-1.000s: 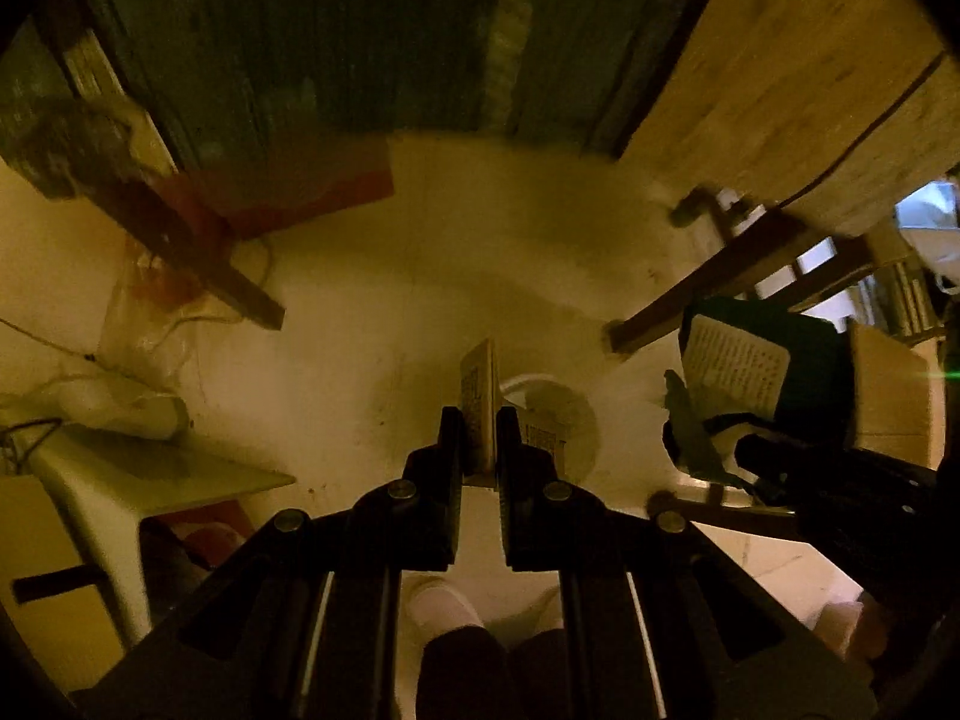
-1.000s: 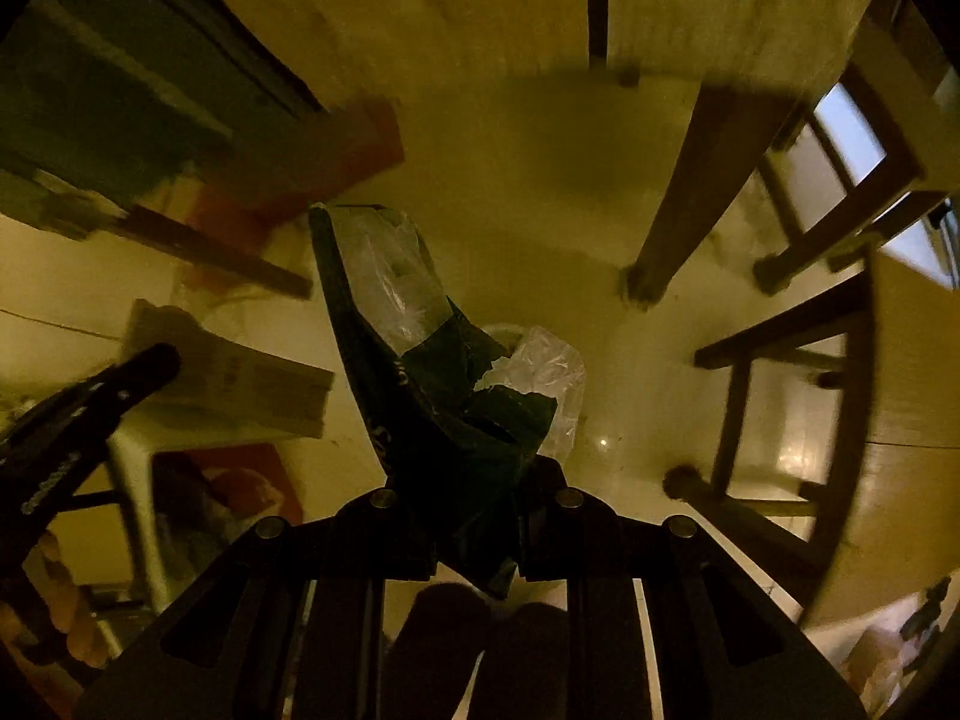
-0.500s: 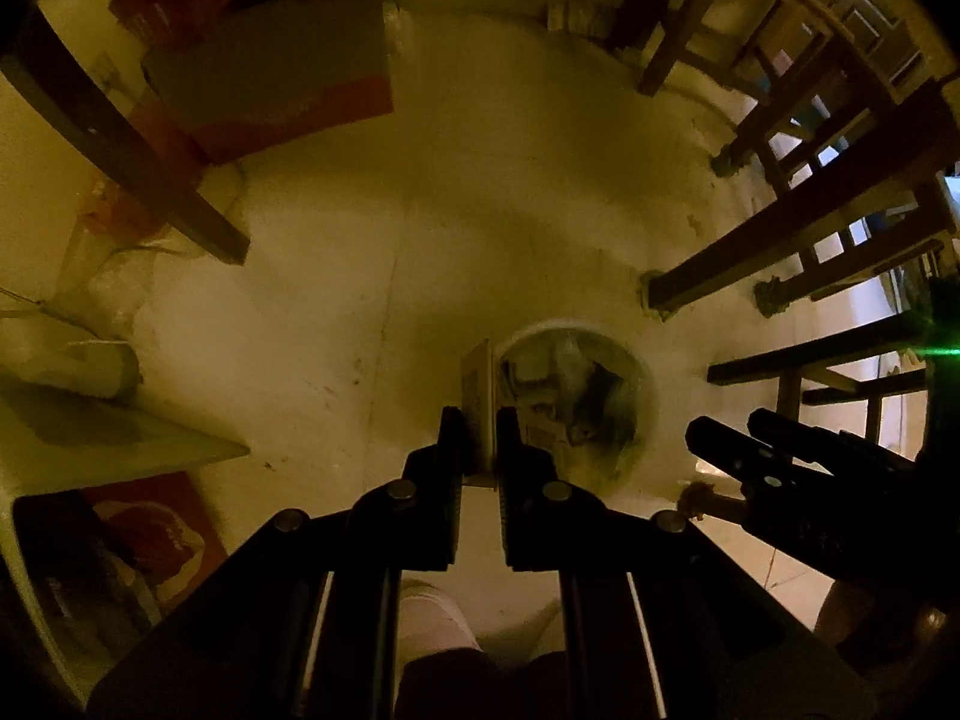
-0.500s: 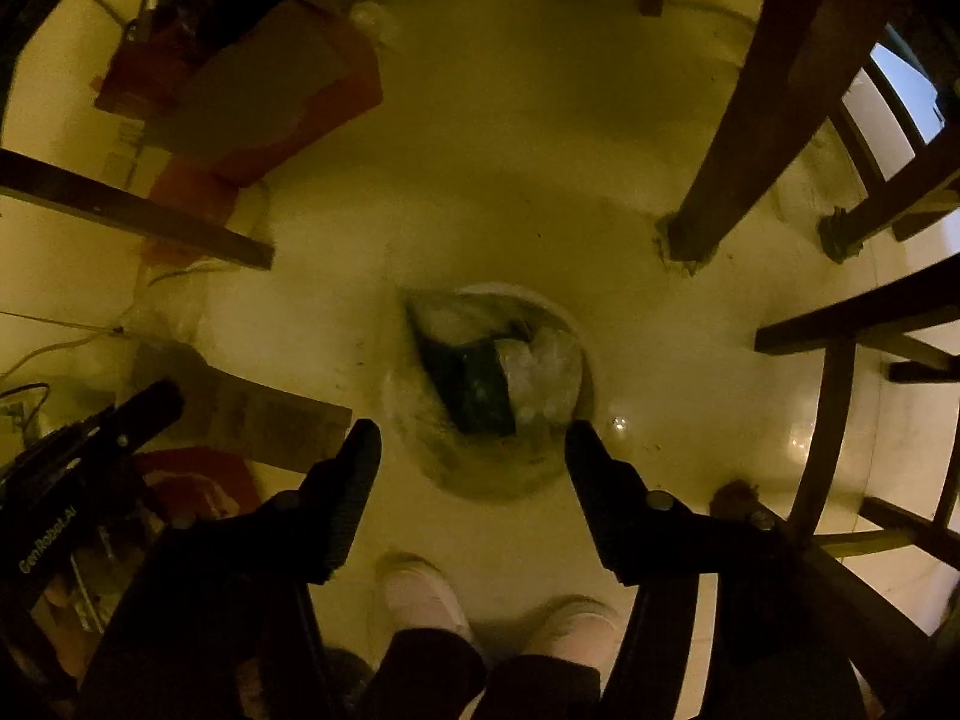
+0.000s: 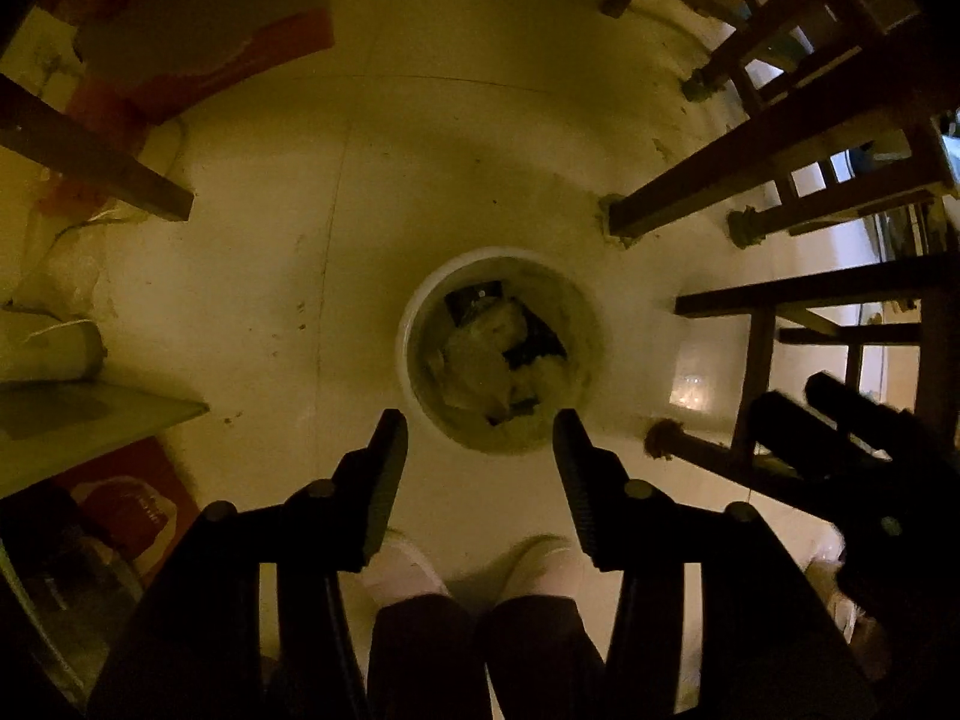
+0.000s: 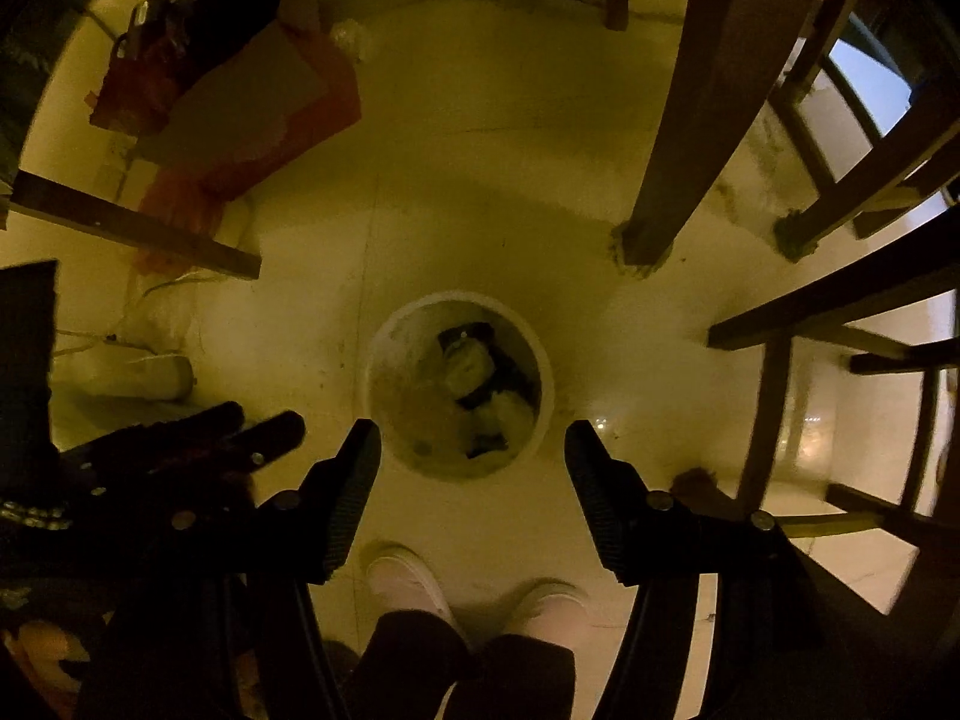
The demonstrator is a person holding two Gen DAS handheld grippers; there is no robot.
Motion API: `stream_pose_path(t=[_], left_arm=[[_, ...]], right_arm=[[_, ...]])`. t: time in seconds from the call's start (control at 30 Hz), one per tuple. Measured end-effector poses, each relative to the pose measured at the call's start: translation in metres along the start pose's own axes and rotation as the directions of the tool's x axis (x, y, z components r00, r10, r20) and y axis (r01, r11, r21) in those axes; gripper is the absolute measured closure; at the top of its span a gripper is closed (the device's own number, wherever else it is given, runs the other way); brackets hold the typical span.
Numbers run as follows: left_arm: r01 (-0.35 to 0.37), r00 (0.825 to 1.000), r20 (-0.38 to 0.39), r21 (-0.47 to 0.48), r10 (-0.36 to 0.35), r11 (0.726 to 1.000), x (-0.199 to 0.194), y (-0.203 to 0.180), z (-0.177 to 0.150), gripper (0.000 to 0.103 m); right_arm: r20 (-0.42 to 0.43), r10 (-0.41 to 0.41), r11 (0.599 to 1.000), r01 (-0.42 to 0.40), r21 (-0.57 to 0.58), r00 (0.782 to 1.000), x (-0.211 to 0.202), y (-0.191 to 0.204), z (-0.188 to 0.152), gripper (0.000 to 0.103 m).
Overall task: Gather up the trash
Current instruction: 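Open the left tool over the bin while the right tool releases the dark bag, then raise both tools from the bin back toward the table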
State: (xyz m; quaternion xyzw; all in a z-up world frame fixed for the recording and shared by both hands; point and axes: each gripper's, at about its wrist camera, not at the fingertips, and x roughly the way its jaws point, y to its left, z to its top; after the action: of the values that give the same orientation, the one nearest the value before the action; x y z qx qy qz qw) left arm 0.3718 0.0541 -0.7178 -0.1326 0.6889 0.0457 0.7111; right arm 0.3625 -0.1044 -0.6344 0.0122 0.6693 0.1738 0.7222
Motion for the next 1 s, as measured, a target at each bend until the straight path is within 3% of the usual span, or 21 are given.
stream_pose_path(t=[0.3,0.57,0.63,0.8,1.0], left_arm=[[-0.026,0.996,0.082,0.040,0.023,0.999,-0.105,-0.005,-0.001,0.054],[-0.025,0.976,0.216,0.061,0.011,0.998,-0.246,-0.003,-0.005,0.054],[0.004,0.968,0.249,0.053,-0.017,0.999,-0.286,-0.002,-0.006,0.054],[0.082,0.932,0.352,0.032,-0.088,0.996,-0.375,0.005,-0.011,0.054],[0.087,0.855,0.505,0.083,-0.117,0.993,-0.482,0.012,-0.020,0.054]], right_arm=[[0.064,0.008,1.000,-0.006,-0.022,0.998,-0.089,0.032,0.010,0.043],[0.159,0.003,0.999,0.003,-0.041,0.987,-0.201,0.072,0.018,0.043],[0.196,0.004,0.999,0.005,-0.049,0.981,-0.233,0.084,0.019,0.043],[0.305,-0.007,0.997,0.029,-0.067,0.952,-0.313,0.116,0.018,0.043],[0.459,-0.019,0.995,0.062,-0.080,0.888,-0.405,0.152,0.015,0.043]])
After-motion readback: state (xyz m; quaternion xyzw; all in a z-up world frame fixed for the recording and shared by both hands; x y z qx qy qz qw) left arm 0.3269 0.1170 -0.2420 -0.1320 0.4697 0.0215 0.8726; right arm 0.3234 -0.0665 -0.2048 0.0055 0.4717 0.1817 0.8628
